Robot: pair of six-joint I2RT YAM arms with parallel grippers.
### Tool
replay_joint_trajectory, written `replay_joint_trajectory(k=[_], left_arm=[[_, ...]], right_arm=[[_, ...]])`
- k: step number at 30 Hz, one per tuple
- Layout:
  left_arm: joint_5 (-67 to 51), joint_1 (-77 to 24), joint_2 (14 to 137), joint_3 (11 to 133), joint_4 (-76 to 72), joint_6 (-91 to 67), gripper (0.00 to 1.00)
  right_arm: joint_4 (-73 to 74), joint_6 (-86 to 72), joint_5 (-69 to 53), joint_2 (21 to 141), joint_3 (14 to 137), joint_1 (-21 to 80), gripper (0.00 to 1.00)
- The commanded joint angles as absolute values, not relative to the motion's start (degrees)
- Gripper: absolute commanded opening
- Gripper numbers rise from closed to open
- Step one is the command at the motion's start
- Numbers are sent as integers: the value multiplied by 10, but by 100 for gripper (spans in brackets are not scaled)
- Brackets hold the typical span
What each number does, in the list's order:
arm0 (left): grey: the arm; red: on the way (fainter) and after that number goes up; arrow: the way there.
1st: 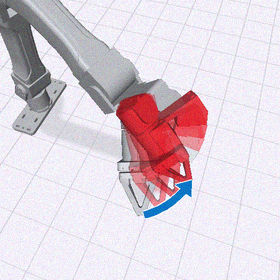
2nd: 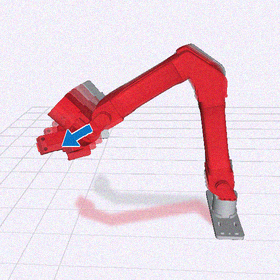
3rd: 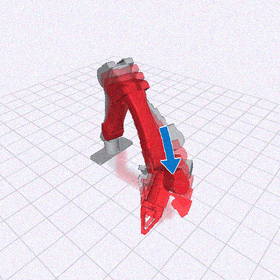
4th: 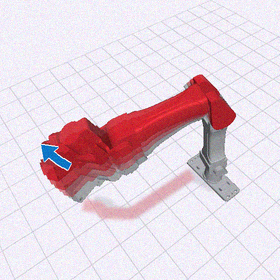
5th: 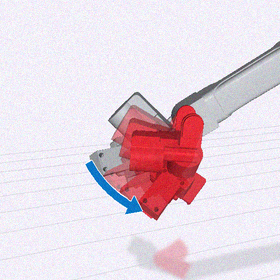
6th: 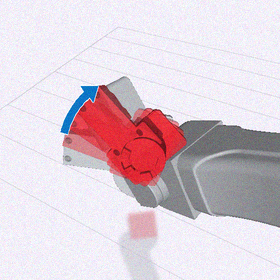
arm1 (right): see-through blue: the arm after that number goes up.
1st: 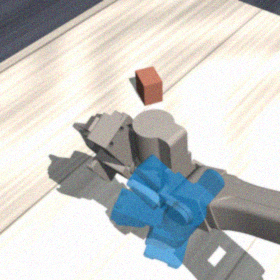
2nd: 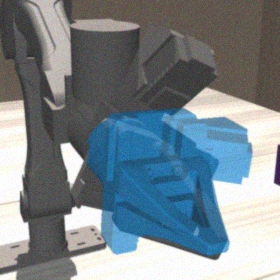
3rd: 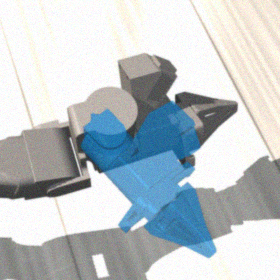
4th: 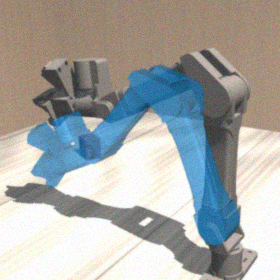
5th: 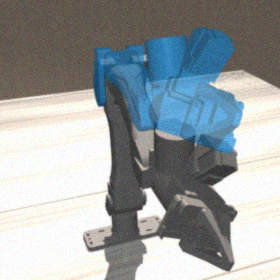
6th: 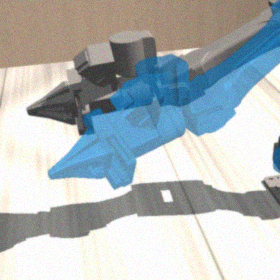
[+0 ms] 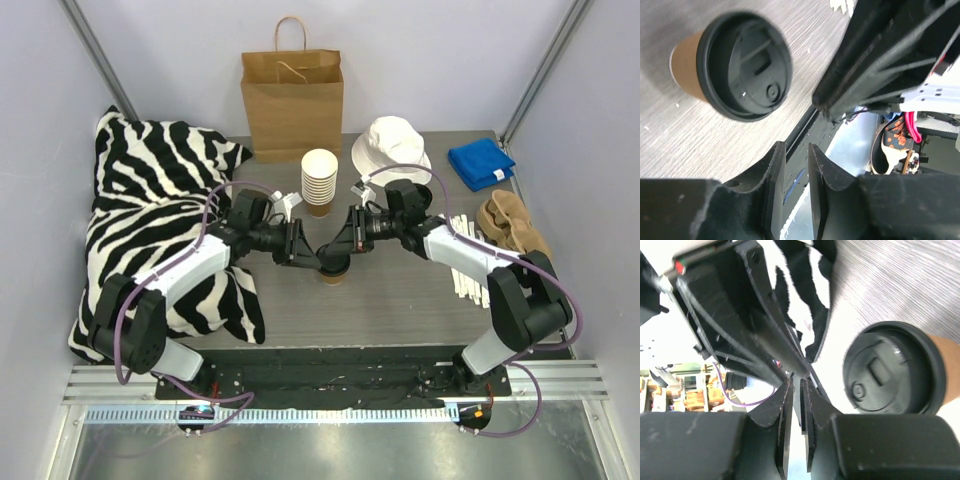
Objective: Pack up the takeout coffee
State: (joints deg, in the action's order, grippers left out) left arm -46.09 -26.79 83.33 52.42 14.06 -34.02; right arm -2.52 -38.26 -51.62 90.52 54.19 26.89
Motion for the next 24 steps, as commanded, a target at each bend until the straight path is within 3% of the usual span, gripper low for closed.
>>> replay_joint_trajectory(k=[1,11,18,24], left_arm=[[-493,-265,821,572,133,-353,24],[-456,-277,889,591,84,-387,11],[-430,-282,936,584,66,-397,7],[-397,-282,962,584,103,-395,2]], right_arm=[[-4,-369,-517,867,551,269,20],[-4,-338,-506,904,512,251,17],[43,-301,-491,932,504,244,14],[111,-269,-449,889,531,243,15]])
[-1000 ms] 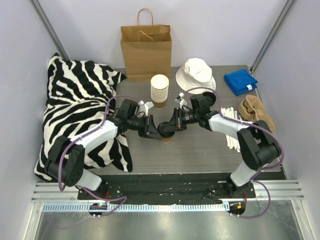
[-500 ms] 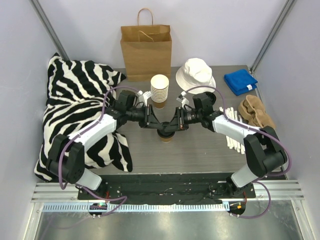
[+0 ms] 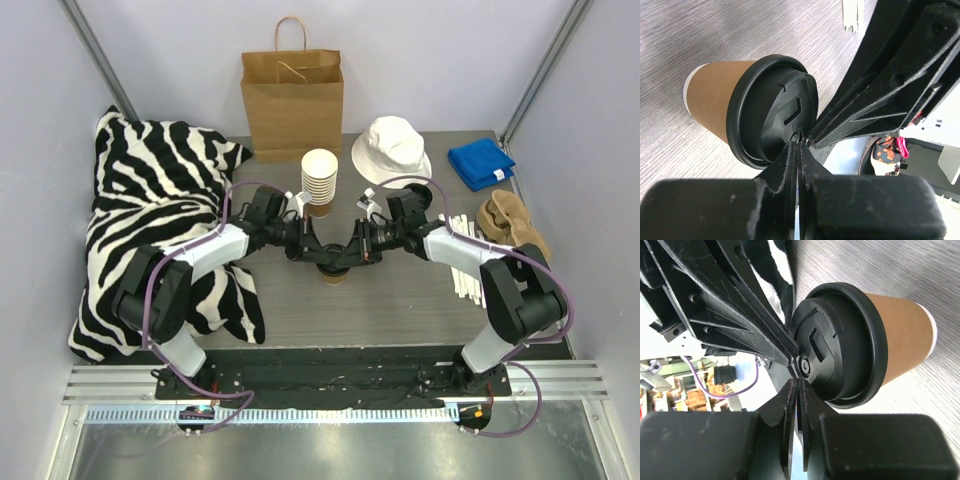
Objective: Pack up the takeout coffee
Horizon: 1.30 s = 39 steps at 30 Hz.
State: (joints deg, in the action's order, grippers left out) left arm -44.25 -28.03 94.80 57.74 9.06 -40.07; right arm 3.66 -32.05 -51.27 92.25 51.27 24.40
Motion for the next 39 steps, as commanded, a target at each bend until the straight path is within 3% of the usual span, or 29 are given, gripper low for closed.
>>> replay_joint_trajectory(k=[1,8,25,33,39], left_arm=[[-396,-281,965,584,105,-395,2],[-389,-282,976,594,110,-399,0],[-379,-282,983,591,119,-390,0],[-368,-281,979,584,130,-385,0],[-391,-271,965,593,115,-389,0]], right_arm=[[119,-265,-438,876,533,243,16],[166,-249,-347,799,527,254,19],[133,-232,-205,871,519,299,23],[162,-219,-196,892,545,295,23],[169,-206,-255,864,554,287,23]])
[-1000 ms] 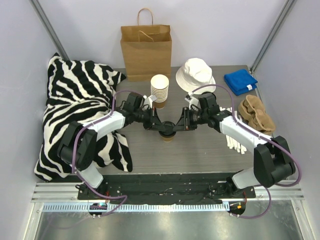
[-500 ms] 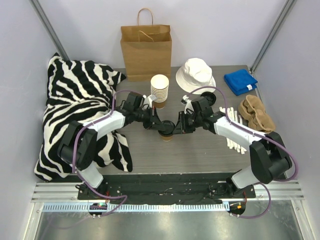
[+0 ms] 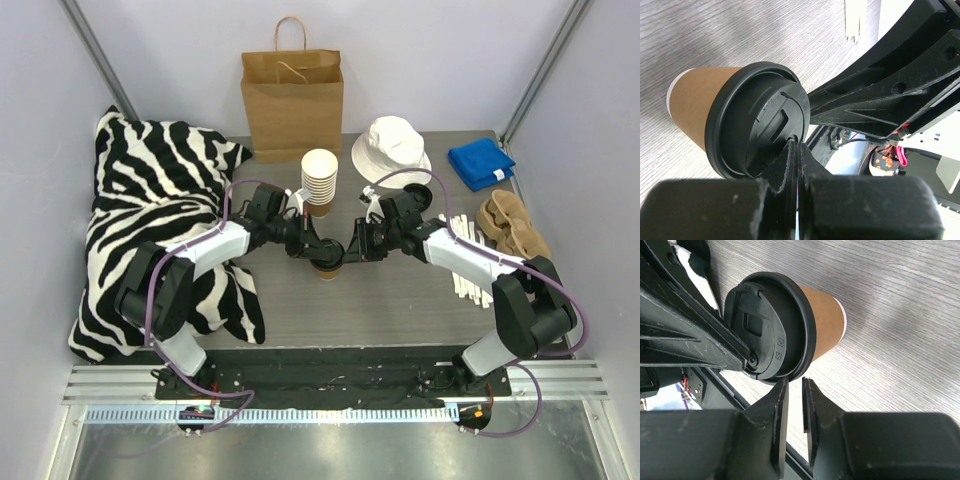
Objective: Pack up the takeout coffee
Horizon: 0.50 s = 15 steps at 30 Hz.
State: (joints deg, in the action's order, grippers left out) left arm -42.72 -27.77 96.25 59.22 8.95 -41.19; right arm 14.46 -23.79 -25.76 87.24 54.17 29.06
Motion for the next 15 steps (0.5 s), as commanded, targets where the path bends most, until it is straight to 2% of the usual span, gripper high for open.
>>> replay_joint_trajectory(k=[1,8,15], left_arm=[[-397,-270,962,597,111,-390,1],[-462,-262,909,604,44,-431,5],[-456,-262,889,606,32,-459,6]], right_arm=[[171,-205,-264,854,562,283,23],[181,-204,-318,826,598,273,23],[180,-222,-311,832,624,274,25]])
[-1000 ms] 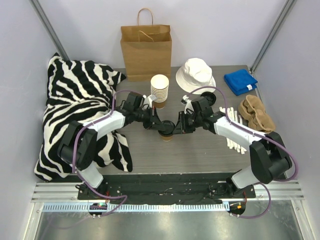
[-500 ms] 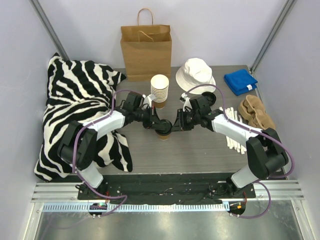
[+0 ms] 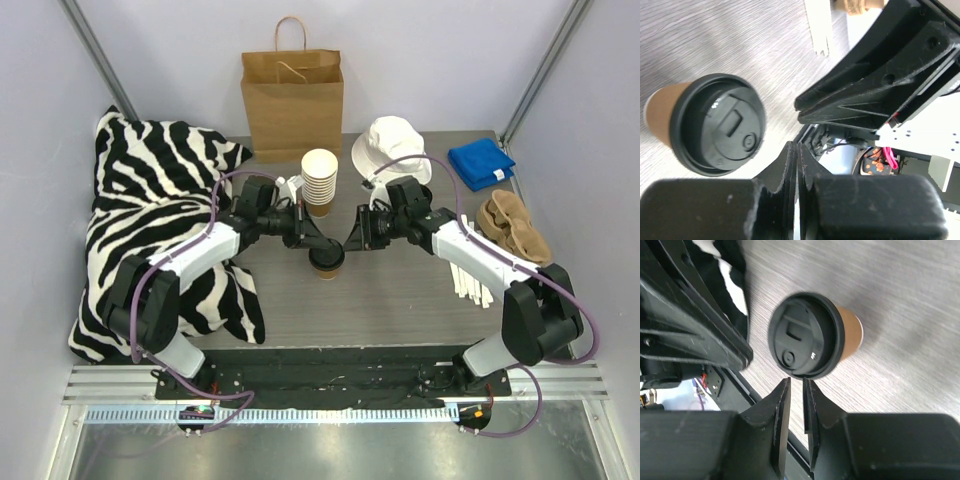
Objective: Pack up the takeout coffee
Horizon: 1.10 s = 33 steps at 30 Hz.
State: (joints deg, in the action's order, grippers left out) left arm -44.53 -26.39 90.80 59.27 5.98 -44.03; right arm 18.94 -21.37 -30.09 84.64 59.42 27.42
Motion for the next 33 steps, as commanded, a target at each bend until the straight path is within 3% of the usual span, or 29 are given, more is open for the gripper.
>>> replay_joint_trajectory(k=[1,10,18,27,33], left_arm=[[-457,-263,896,605,29,-459,6],[-446,-260,951,575,27,-459,2],[-411,-240,1019,573,94,-425,0],[-439,-235,1012,578,85,-424,0],[-483,-235,960,598,4,-477,14]], right_arm=[[169,-228,-315,836,627,274,25],[102,-281,-363,884,583,287,24],[120,-239,-316,974,548,282,16],[120,-243,-378,923,585,271,17],[109,-255,-420,882,635,270,27]])
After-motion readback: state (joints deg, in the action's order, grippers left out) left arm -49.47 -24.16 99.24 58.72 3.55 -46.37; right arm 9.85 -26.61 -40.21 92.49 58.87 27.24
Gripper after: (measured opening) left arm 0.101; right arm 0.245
